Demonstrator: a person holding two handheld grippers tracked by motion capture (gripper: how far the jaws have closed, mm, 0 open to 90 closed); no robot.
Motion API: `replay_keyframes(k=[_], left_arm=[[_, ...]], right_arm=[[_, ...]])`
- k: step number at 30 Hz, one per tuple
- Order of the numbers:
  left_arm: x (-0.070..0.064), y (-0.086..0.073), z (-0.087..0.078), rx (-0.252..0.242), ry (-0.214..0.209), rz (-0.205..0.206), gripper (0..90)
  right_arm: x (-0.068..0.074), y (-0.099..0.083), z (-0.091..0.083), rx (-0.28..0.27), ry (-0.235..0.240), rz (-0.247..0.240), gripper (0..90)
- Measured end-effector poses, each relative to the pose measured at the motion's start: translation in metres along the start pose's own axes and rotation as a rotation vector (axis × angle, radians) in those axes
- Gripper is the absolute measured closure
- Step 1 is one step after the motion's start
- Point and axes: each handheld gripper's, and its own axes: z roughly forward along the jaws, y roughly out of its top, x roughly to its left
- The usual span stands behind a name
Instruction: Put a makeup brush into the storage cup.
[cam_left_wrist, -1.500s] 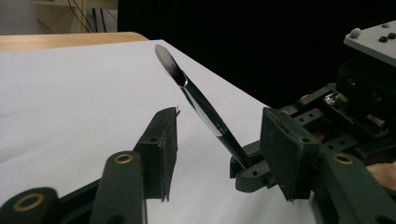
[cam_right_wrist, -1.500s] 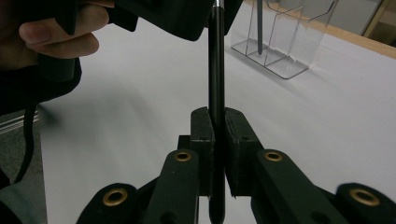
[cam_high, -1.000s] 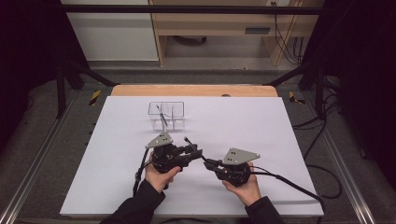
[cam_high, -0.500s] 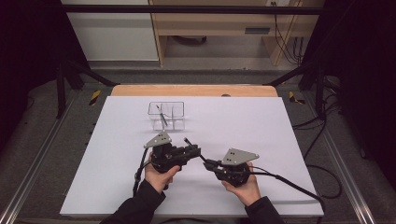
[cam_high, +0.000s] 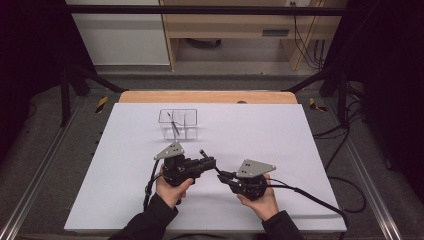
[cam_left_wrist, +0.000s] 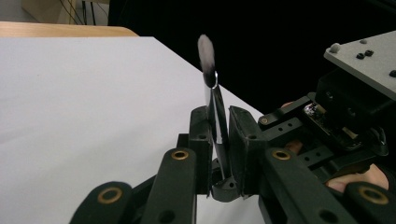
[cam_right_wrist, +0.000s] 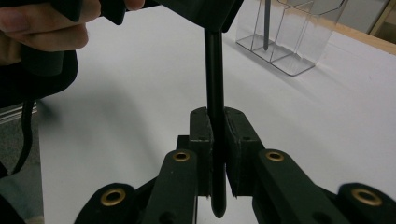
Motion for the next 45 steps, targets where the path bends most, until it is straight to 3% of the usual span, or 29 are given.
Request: replay_keyframes(k=[16, 21, 31, 34, 45], left_arm=[[-0.008, 0.001, 0.0, 0.003, -0.013, 0.034, 83.6], [-0.008, 0.002, -0.002, 0.004, -0.003, 0.052, 83.6], [-0.003, 0.004, -0.013, 0.001, 0.045, 0.07, 83.6], [0.0, 0.004, -0.017, 0.006, 0.056, 0.07, 83.6], [0.008, 0.007, -0.031, 0.002, 0.097, 0.059, 83.6]], right_arm=[[0.0, 0.0, 0.001, 0.001, 0.002, 0.01, 80.3], [-0.001, 0.001, -0.001, -0.003, -0.007, 0.016, 75.2], [-0.007, 0.005, -0.012, -0.025, -0.026, 0.072, 55.8], [-0.012, 0.006, -0.019, -0.034, -0.051, 0.111, 50.0], [-0.031, 0.003, -0.039, -0.054, -0.165, 0.158, 28.1]])
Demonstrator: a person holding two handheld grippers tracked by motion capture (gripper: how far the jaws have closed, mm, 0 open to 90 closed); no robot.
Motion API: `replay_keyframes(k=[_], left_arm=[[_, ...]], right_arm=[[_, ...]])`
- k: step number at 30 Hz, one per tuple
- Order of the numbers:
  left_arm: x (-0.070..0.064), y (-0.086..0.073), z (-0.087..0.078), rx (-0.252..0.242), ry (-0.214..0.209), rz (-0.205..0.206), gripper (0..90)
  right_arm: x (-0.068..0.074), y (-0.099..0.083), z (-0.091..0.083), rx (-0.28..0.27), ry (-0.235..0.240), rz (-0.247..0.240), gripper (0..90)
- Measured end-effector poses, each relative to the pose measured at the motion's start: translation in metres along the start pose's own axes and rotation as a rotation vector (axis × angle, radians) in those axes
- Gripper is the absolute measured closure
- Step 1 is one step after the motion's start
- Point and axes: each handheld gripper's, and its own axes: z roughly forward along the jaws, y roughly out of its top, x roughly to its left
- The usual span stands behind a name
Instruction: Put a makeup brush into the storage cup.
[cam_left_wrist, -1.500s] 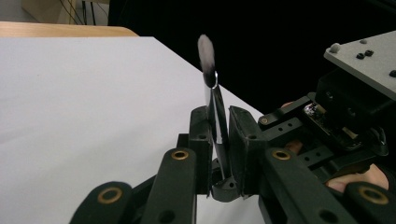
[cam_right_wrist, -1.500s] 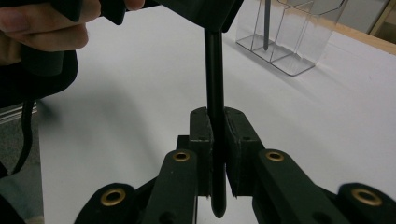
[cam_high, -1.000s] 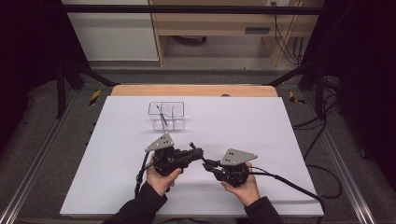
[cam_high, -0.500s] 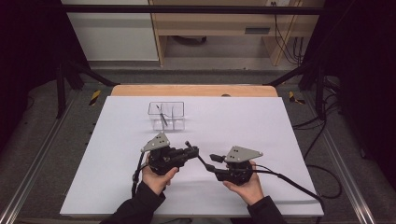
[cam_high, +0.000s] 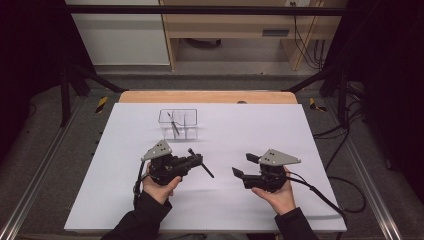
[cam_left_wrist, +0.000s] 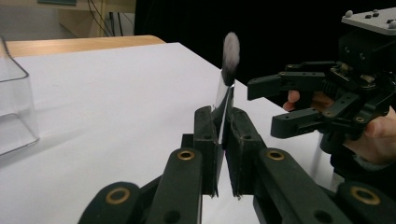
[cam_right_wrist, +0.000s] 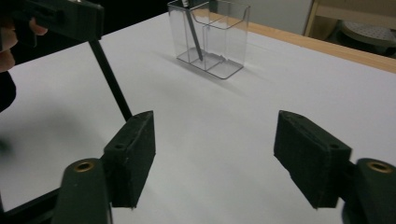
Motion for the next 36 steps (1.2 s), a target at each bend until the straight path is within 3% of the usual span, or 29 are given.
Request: replay_keyframes(k=[11, 22, 29, 36], left_arm=[[0.009, 0.007, -0.016, -0.018, 0.035, -0.007, 83.5], [0.016, 0.013, -0.029, -0.029, 0.09, -0.006, 83.5], [0.021, 0.018, -0.037, -0.027, 0.13, 0.002, 83.6], [0.026, 0.022, -0.048, -0.049, 0.159, -0.002, 83.6]], right_arm=[[-0.021, -0.003, -0.017, -0.022, -0.072, 0.063, 13.3], [-0.036, -0.005, -0.034, -0.052, -0.135, 0.106, 9.2], [-0.037, -0.005, -0.039, -0.051, -0.166, 0.082, 6.7], [-0.043, -0.009, -0.045, -0.049, -0.185, 0.101, 6.8]])
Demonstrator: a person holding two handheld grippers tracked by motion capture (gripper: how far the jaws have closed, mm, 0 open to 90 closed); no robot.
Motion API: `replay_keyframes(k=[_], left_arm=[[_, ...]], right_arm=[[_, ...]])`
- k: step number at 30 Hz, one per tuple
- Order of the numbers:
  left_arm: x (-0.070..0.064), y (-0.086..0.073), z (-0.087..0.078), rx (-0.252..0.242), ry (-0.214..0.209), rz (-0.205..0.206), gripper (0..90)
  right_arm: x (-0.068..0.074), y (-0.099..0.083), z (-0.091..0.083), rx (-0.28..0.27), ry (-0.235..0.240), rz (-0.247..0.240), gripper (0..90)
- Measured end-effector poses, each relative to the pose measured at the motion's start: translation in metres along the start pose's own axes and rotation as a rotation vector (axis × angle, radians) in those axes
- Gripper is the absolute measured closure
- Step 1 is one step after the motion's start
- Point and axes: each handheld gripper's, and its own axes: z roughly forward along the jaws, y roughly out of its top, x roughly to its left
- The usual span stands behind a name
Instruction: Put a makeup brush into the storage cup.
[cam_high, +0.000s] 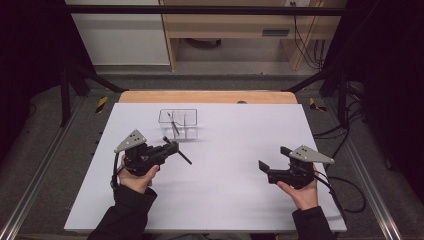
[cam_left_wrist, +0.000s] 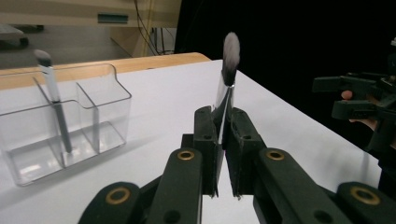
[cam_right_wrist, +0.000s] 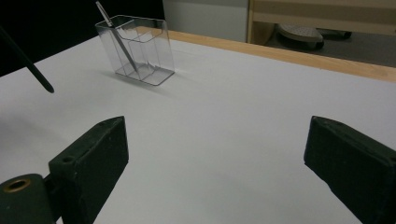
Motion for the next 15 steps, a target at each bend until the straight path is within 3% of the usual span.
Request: replay_keyframes(k=[15], left_arm=[[0.0076, 0.0066, -0.0098, 0.001, 0.047, 0.003, 83.6]], right_arm=[[-0.0088, -0.0078, -0.0068, -0.002, -0.037, 0.014, 6.3]])
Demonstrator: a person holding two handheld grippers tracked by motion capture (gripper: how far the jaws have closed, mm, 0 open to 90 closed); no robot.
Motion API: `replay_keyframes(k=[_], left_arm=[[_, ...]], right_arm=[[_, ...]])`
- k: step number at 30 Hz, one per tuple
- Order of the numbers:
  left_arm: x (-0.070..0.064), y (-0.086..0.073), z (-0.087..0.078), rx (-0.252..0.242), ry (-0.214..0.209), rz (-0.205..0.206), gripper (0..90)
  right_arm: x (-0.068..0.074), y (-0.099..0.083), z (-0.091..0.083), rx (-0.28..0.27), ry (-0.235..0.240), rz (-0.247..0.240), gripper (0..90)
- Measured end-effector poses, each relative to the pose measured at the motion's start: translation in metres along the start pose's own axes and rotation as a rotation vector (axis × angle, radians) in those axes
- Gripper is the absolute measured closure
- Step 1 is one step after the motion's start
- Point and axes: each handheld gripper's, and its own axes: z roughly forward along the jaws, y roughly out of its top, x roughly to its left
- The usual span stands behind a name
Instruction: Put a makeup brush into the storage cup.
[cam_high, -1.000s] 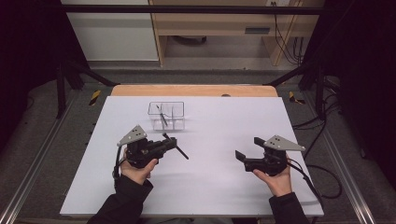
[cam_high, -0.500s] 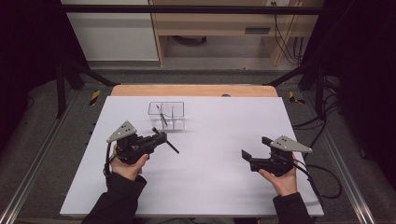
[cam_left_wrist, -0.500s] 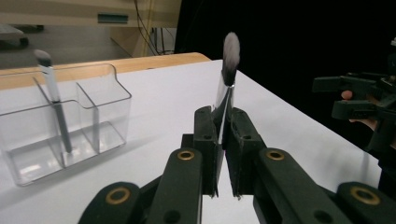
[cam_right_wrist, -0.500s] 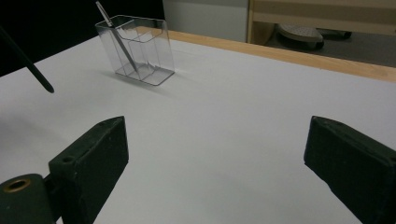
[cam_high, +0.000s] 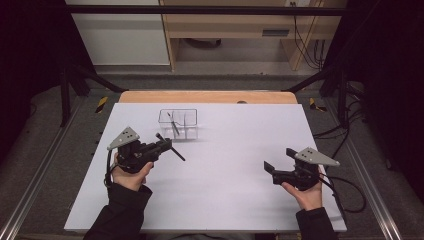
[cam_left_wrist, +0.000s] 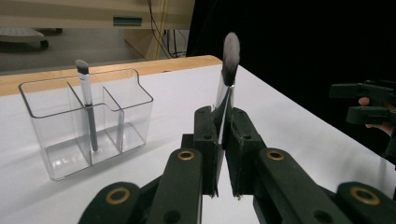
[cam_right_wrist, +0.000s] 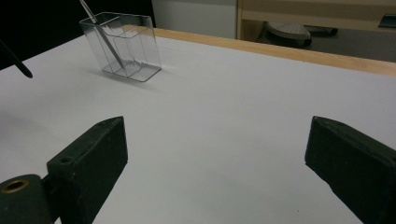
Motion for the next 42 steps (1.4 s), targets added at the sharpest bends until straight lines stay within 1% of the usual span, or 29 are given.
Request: replay_keyframes(k=[1, 3, 6, 9, 14, 19, 20, 24, 29, 33, 42], left_arm=[[0.001, 0.0, -0.001, -0.001, 0.0, -0.001, 83.6], [0.002, 0.001, -0.002, -0.003, 0.005, -0.002, 83.6], [0.003, 0.002, -0.004, -0.006, 0.012, -0.005, 83.6], [0.004, 0.004, -0.005, -0.005, 0.025, -0.003, 83.6], [0.006, 0.006, -0.006, -0.001, 0.036, -0.001, 83.6], [0.008, 0.009, -0.005, -0.004, 0.047, 0.0, 83.6], [0.009, 0.01, -0.005, 0.005, 0.05, 0.006, 83.7], [0.011, 0.013, -0.003, 0.005, 0.06, 0.008, 83.7], [0.013, 0.021, 0.001, 0.008, 0.076, 0.025, 83.7], [0.014, 0.03, 0.004, 0.014, 0.093, 0.033, 83.7], [0.013, 0.051, 0.018, 0.026, 0.142, 0.078, 83.7]], right_arm=[[0.0, -0.001, 0.0, 0.003, -0.003, 0.01, 6.3], [-0.001, -0.002, -0.001, 0.005, -0.004, 0.003, 6.3], [-0.002, -0.004, -0.003, 0.005, -0.005, 0.007, 6.2], [-0.001, -0.005, -0.003, 0.008, -0.011, -0.006, 6.0], [0.0, -0.005, -0.004, 0.002, -0.012, -0.003, 5.8], [0.0, -0.006, -0.002, 0.013, -0.013, -0.005, 5.9], [0.0, -0.006, -0.002, 0.015, -0.016, -0.006, 6.0], [0.0, -0.006, -0.001, 0.021, -0.017, -0.007, 6.4], [-0.001, -0.005, -0.001, 0.017, -0.021, -0.002, 6.3], [-0.001, -0.005, 0.0, 0.021, -0.018, 0.0, 6.2], [0.0, -0.005, 0.001, 0.025, -0.014, -0.002, 6.1]])
